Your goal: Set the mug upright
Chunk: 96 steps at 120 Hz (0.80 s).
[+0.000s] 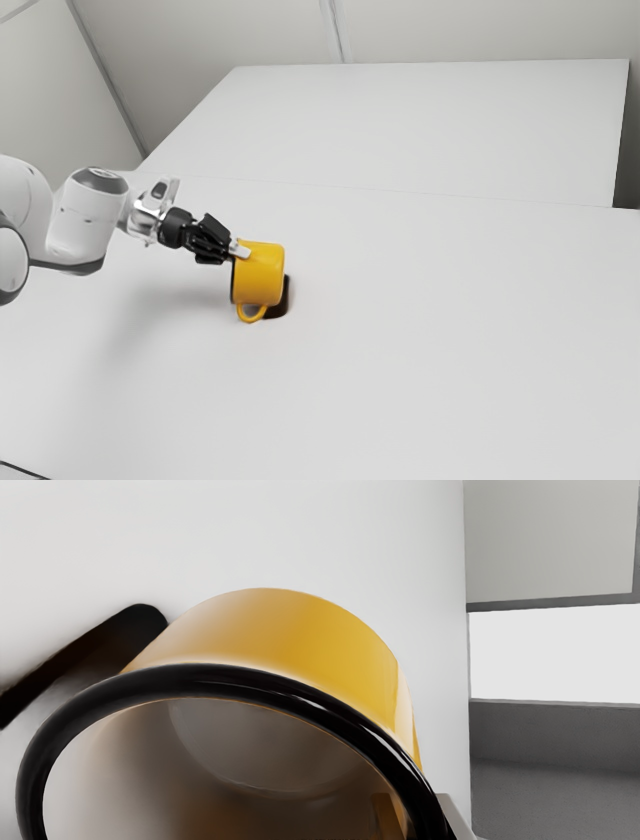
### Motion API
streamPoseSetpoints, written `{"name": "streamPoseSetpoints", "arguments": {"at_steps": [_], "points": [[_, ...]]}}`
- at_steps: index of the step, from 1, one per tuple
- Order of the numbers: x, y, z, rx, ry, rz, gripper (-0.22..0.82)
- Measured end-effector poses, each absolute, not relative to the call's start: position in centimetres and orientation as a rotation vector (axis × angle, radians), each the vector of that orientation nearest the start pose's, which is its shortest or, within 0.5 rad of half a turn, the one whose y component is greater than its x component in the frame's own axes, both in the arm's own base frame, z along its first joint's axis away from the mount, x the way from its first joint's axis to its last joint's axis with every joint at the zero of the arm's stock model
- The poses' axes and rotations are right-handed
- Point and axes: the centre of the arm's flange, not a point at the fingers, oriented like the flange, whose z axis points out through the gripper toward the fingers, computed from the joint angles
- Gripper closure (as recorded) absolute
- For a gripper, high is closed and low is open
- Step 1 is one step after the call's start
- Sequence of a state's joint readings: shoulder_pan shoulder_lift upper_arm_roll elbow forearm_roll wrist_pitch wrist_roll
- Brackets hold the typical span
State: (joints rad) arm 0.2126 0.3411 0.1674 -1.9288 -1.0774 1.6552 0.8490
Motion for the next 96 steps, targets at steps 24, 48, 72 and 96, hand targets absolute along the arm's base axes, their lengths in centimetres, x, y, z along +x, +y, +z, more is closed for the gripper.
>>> {"name": "streamPoseSetpoints", "arguments": {"at_steps": [24,48,72,96], "points": [[56.6,12.7,36.0,2.097,-0.071,0.199,0.75],[55.6,9.5,44.8,2.402,-0.332,0.148,0.78],[56.8,4.8,48.5,2.821,-0.62,0.005,0.79],[55.9,2.6,44.1,3.028,-0.634,-0.021,0.79]]}}
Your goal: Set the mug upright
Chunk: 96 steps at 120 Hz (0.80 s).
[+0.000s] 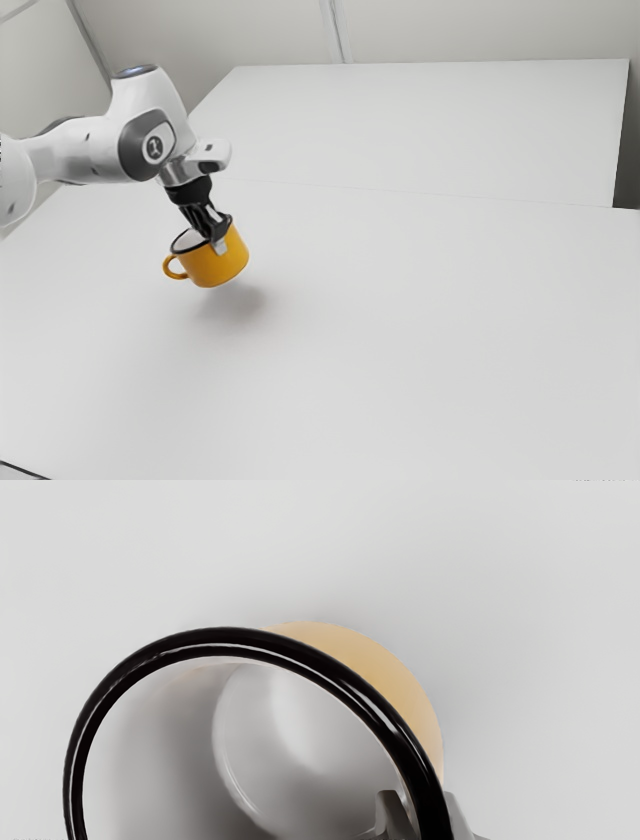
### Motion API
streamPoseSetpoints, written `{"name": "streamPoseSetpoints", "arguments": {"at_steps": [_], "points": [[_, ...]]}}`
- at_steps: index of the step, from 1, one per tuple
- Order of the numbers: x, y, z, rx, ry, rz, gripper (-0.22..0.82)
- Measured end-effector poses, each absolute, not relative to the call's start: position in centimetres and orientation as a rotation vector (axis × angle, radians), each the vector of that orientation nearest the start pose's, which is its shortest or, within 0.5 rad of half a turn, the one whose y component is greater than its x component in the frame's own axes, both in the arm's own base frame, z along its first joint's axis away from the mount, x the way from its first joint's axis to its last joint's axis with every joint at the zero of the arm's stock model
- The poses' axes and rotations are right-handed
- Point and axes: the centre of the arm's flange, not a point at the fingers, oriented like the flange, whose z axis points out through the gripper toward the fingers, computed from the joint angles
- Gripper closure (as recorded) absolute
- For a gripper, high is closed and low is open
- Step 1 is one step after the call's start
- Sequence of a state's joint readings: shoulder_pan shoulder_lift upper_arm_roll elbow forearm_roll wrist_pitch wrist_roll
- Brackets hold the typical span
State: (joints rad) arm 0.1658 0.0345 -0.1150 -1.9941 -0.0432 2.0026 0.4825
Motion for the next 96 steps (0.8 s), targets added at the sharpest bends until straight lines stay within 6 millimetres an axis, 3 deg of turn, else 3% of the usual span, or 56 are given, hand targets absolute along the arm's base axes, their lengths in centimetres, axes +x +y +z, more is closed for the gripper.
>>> {"name": "streamPoseSetpoints", "arguments": {"at_steps": [23,39,52,59,79,96], "points": [[54.7,3.5,39.5,-3.104,0.494,-0.014,0.79],[54.1,4.3,37.3,-3.11,0.385,-0.04,0.77],[53.9,3.7,36.1,-3.122,0.34,-0.053,0.67],[53.9,2.7,35.7,-3.126,0.339,-0.064,0.55],[54.0,0.2,36.7,-3.125,0.345,-0.121,0.26],[55.1,-0.1,41.8,-3.114,0.313,-0.219,0.13]]}}
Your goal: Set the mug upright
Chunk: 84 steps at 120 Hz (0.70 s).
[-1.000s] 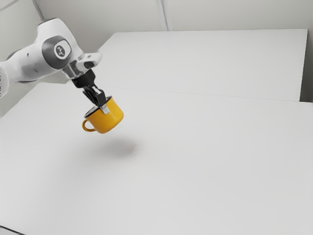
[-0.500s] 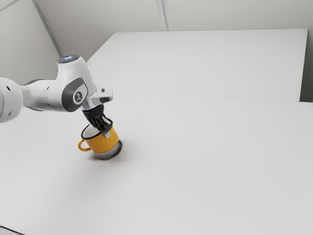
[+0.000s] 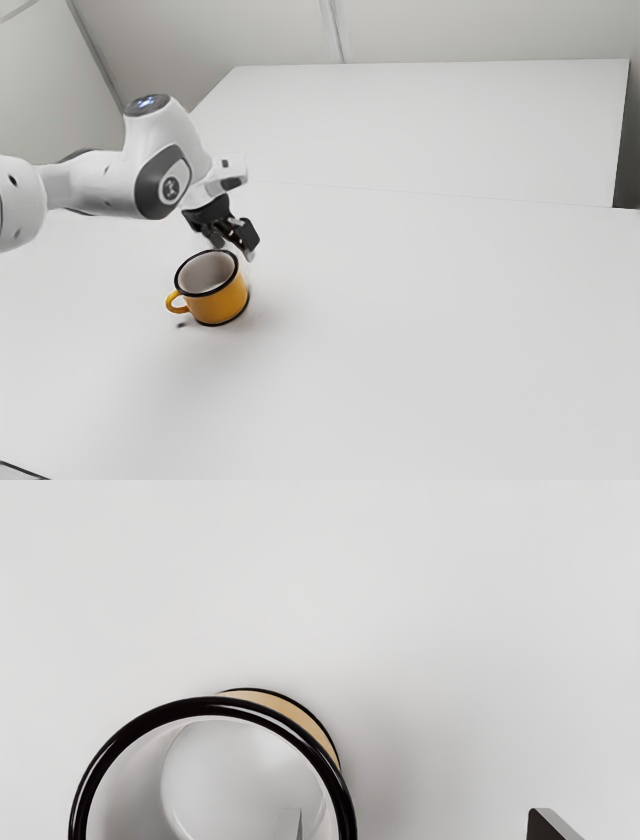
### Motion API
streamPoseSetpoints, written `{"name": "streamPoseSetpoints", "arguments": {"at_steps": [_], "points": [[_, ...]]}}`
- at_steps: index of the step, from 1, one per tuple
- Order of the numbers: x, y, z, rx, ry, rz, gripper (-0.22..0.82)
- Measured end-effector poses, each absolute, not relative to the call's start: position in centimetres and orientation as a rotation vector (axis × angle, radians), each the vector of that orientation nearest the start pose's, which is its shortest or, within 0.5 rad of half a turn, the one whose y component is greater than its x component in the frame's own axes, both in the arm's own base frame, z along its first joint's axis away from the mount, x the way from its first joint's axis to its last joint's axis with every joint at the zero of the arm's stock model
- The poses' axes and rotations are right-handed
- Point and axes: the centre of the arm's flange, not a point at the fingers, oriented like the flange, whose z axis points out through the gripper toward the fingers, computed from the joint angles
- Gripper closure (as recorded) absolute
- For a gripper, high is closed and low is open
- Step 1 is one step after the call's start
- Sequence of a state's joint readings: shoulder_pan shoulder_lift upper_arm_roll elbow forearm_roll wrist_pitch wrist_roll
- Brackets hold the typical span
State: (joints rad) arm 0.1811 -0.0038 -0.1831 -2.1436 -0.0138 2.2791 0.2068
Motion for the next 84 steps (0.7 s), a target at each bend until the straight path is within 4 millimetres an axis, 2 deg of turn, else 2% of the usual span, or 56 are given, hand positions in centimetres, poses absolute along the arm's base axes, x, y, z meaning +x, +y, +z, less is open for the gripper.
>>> {"name": "streamPoseSetpoints", "arguments": {"at_steps": [28,37,42,46,57,84], "points": [[59.7,-0.5,52.2,-3.141,0.276,-0.29,0.04],[60.5,0.5,55.9,-3.151,0.239,-0.308,0.03],[60.5,1.4,58.3,-3.152,0.214,-0.324,0.03],[60.4,2.0,59.5,-3.154,0.196,-0.318,0.02],[59.8,2.7,60.6,-3.163,0.171,-0.258,0.01],[58.8,2.2,60.3,-3.181,0.167,-0.137,0.0]]}}
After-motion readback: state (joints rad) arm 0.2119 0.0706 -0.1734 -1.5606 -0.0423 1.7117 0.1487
